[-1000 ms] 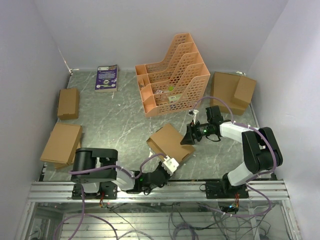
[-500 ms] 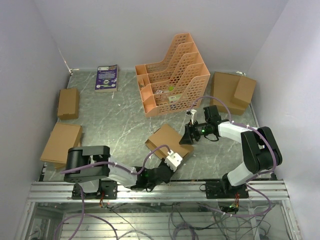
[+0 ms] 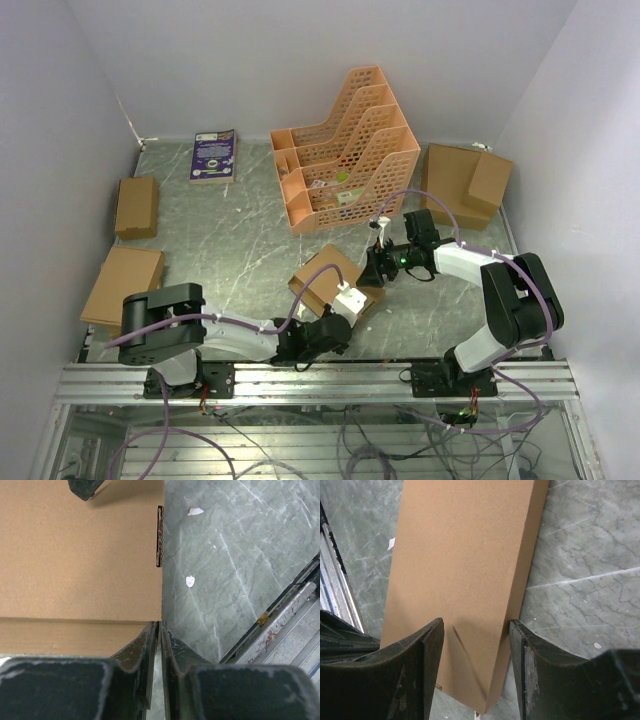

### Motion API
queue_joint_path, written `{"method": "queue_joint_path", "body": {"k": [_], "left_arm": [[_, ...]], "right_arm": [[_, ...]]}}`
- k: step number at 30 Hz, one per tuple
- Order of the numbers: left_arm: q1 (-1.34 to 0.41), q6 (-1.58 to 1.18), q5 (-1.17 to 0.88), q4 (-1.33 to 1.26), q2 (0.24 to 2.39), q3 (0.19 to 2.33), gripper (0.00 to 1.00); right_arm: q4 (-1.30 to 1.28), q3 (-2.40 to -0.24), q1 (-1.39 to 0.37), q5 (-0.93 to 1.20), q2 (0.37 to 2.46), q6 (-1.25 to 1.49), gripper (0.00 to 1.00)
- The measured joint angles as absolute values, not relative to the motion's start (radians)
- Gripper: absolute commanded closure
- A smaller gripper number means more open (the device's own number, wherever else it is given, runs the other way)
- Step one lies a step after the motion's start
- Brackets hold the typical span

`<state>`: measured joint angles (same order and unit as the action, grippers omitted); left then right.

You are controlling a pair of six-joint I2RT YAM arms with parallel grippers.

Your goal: Fold the paper box

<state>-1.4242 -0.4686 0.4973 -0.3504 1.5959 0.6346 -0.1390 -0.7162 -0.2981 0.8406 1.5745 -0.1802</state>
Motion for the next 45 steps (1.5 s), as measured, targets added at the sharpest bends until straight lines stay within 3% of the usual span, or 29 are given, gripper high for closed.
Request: {"method": "queue_joint_path", "body": {"k": [16, 29, 34, 38, 45], "left_arm": [[-1.398, -0.556, 0.454, -0.187, 1.48, 0.635, 0.63], [-1.368, -0.643, 0.417, -0.092, 1.41, 0.624, 0.63], [-1.367, -0.691, 0.422, -0.024, 1.382, 0.61, 0.5], [-1.344, -0.772, 0.419, 0.013, 1.215, 0.542, 0.35], [-1.218, -1.005, 0.323, -0.028, 0.915, 0.307, 0.23]], "right_arm": [[-0.17, -0.716, -0.307, 0.841, 1.576, -0.156, 0.47], [-0.204, -0.716, -0.316, 0.866, 1.585, -0.149, 0.46], [-0.208, -0.716, -0.316, 0.873, 1.587, -0.149, 0.46], [-0.21, -0.716, -0.316, 0.874, 1.587, -0.149, 0.46], [-0.213, -0.716, -0.316, 0.876, 1.596, -0.149, 0.45]]}}
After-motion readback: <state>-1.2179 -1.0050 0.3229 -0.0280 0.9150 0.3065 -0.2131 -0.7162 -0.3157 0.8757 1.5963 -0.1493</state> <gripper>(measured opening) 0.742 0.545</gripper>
